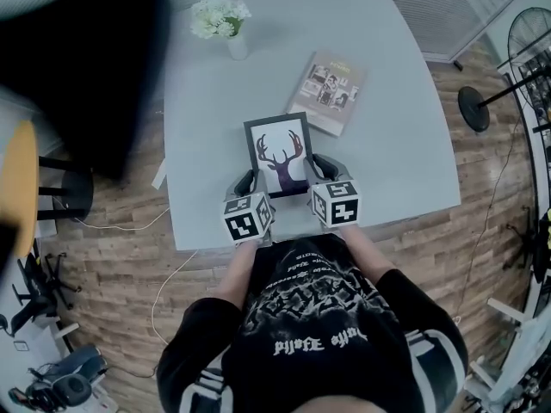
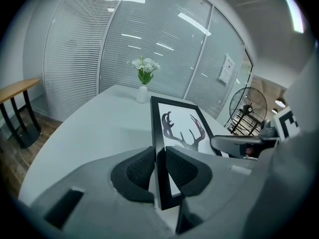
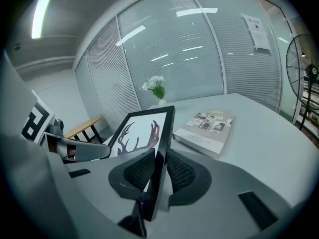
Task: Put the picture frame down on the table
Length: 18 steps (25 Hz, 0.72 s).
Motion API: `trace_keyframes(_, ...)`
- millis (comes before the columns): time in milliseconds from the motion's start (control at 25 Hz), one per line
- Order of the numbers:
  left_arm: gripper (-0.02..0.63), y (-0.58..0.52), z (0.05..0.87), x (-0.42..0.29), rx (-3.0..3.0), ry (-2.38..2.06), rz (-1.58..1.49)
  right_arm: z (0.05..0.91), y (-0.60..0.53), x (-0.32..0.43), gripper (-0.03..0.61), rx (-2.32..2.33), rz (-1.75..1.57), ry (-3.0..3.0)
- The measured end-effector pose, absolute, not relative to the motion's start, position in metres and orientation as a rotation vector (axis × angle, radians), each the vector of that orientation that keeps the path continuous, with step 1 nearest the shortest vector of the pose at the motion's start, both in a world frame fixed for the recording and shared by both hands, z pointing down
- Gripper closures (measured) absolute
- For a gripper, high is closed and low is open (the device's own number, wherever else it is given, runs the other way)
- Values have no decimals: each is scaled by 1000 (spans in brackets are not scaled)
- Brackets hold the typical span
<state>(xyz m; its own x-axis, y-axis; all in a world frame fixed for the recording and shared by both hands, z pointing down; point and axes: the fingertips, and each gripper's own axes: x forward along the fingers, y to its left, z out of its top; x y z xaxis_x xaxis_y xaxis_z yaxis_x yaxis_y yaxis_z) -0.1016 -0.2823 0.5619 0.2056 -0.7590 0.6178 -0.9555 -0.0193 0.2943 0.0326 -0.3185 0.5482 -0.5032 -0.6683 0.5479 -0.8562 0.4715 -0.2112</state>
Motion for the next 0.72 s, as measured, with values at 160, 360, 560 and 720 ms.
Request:
trace_keyframes(160,532,-287,573,-108,1790,-1606,409,561,-326,25,505,1246,670,-2313)
trace_keyframes(360,532,-289,588,-116,1734,-1606,437,578,-331,16,505,1206,685,-2278)
trace_keyframes(560,532,-295,606,-122,1685,-1593,460,595,-341,9,505,1171,698,-2241)
trace_keyframes(720,532,-298,617,-125,1653,-1582,474,606,-346,4,505,1146,709,-2218)
